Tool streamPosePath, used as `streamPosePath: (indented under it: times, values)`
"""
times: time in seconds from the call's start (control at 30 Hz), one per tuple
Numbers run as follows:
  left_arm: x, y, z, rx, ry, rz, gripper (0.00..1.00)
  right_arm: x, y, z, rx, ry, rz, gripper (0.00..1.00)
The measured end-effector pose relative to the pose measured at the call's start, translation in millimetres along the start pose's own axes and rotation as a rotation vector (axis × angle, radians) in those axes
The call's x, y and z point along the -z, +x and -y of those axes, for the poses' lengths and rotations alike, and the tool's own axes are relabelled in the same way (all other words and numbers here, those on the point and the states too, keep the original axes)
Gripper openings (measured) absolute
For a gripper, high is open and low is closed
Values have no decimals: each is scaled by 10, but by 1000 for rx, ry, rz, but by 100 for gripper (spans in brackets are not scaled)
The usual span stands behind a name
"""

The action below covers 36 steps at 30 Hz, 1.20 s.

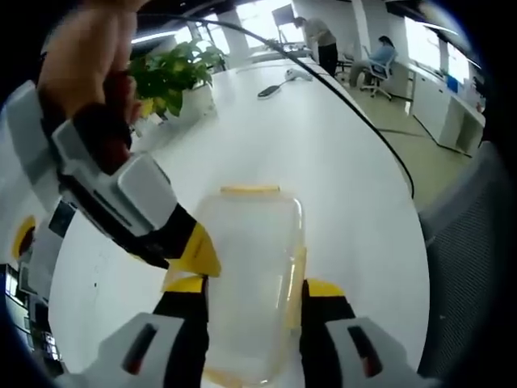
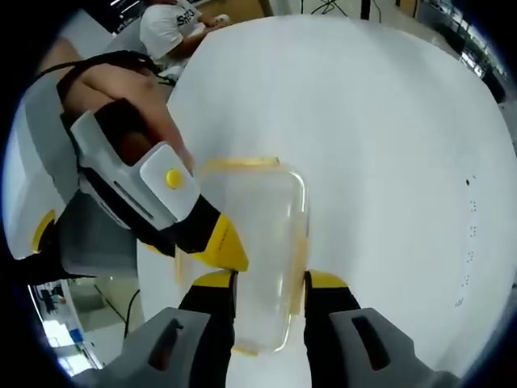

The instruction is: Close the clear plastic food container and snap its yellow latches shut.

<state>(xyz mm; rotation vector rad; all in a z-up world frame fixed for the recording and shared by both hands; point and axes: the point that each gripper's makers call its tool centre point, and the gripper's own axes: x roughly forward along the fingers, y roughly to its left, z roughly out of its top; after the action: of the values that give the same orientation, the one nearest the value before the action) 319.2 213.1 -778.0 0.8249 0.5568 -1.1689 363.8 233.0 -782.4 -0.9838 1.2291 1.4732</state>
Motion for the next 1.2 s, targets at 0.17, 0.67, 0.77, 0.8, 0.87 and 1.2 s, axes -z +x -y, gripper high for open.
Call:
streamPosePath:
  times: [0.17, 0.67, 0.77, 0.8, 0.87, 1.2]
  values:
    - [-11, -14, -1, 6, 3, 10, 40, -5, -37, -11, 52, -22, 52, 30]
    - [-54, -9, 26, 38, -52, 21, 50, -1, -64, 18, 112, 17, 160, 32]
    - [-33, 31, 97, 40, -27, -7, 68, 6, -48, 14, 136, 8, 161, 53]
    - [-13, 40, 81, 20, -21, -19, 77, 12, -35, 11, 153, -15, 160, 61]
    - [-7, 60, 107, 21, -27, -17, 92, 9, -23, -5, 165, -40, 166, 75]
    - [7, -1, 99, 42, -57, -21, 99, -42, -153, -49, 226, -29, 293, 98]
